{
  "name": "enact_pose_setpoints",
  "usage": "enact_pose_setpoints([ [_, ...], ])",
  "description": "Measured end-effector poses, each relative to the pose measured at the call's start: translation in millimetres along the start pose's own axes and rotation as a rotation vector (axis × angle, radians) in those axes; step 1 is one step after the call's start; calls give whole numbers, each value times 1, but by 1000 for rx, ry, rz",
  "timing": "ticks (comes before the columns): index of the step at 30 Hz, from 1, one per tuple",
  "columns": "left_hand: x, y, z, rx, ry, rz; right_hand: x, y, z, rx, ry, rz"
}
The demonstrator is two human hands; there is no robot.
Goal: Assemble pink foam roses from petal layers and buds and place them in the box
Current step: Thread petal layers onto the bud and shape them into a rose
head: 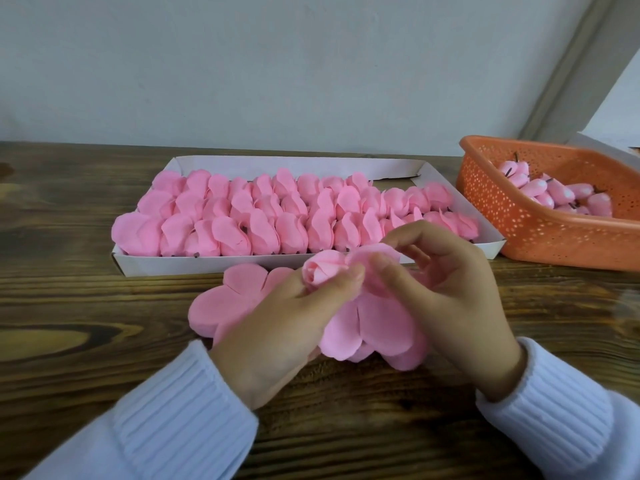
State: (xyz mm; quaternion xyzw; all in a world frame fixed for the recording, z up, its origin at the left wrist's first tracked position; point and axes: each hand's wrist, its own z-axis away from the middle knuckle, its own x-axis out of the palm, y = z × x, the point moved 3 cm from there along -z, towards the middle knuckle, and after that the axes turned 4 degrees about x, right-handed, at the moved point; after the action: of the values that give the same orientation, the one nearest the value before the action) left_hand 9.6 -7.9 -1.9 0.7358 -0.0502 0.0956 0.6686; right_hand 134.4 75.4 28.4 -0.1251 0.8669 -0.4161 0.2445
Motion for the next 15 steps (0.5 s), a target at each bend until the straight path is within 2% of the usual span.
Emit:
enact_pose_setpoints([
  [3,4,5,1,93,-46,-158,-1,-2,1,-69,30,72],
  [8,11,12,2,186,-106,-287,-1,-4,2,-81,44,99],
  [15,12,9,2,194,-163,-402,-1,-7,2,-69,19,62],
])
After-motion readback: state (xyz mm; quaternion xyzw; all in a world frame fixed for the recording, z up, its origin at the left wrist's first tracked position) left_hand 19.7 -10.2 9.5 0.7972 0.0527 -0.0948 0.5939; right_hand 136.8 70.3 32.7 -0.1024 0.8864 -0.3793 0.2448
